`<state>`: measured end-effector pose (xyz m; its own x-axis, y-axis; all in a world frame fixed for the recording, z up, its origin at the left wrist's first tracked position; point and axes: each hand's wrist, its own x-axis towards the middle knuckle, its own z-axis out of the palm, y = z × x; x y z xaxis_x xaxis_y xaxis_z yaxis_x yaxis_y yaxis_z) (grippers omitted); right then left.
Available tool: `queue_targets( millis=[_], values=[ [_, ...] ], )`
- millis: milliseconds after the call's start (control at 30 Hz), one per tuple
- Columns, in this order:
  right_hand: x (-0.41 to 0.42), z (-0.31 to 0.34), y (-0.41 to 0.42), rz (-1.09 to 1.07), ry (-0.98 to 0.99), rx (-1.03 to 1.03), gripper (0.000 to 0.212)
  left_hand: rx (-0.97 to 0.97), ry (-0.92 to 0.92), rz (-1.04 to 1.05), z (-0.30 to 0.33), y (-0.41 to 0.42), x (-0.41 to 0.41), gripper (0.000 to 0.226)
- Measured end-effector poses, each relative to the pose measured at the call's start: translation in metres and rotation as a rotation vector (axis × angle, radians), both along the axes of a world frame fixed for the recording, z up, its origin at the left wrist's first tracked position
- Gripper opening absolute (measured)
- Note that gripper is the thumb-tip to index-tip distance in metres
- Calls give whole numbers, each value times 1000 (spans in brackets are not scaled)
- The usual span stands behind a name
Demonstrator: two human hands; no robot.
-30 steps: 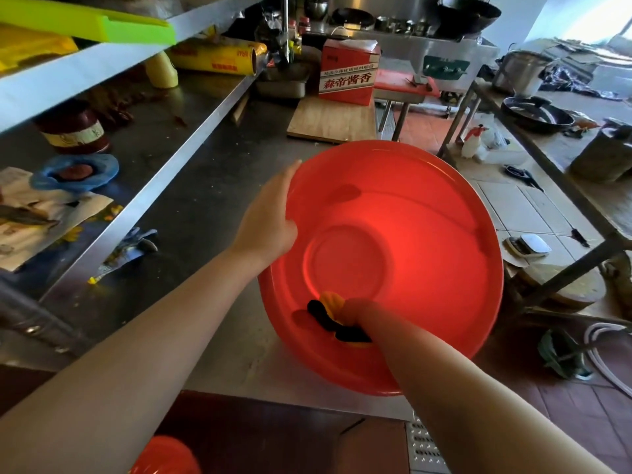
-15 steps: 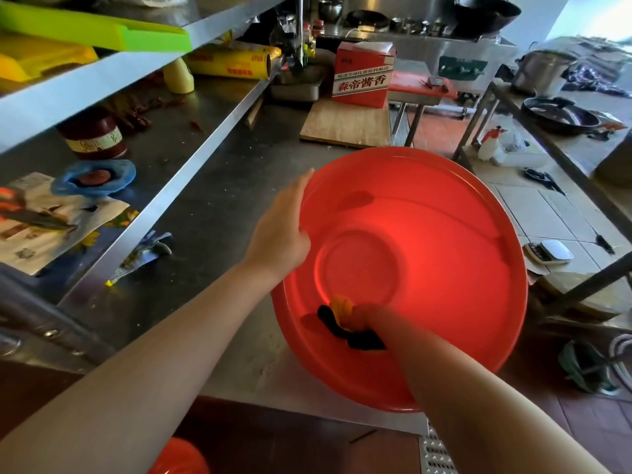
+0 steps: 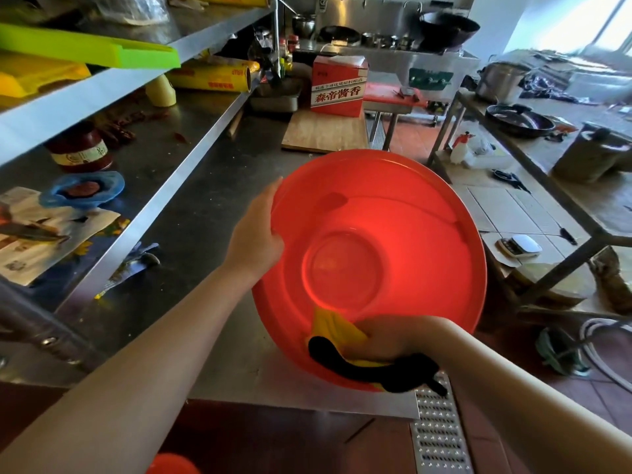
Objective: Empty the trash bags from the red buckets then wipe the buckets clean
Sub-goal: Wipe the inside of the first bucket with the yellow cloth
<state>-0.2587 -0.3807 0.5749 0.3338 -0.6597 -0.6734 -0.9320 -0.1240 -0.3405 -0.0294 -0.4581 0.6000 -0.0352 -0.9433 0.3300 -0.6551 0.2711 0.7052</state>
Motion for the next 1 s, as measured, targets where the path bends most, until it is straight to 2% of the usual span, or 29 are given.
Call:
queue_targets(
  millis=[67,233,500,633,767,900,1000],
  values=[
    [-3,13,15,58,25,-1,52,2,-1,-12,0,0,1,78],
    [-6,35,40,10,27,-49,55,58,22,-6,1,-4,6,79],
    [-3,-13,0,-111,79,4,56,41,6,-95,11,-7,-8,75],
    [-2,-38,-20,-144,187,7,74,22,-6,-112,12,-6,-16,73],
    [-1,-57,-38,-114,327,55,58,-13,-29,-120,14,-3,-21,73],
    [0,-53,-57,-172,370,49,61,-14,28,-126,13,-4,-18,71],
    [4,-62,-65,-140,391,7,57,-18,42,-125,14,-4,-15,74]
  ],
)
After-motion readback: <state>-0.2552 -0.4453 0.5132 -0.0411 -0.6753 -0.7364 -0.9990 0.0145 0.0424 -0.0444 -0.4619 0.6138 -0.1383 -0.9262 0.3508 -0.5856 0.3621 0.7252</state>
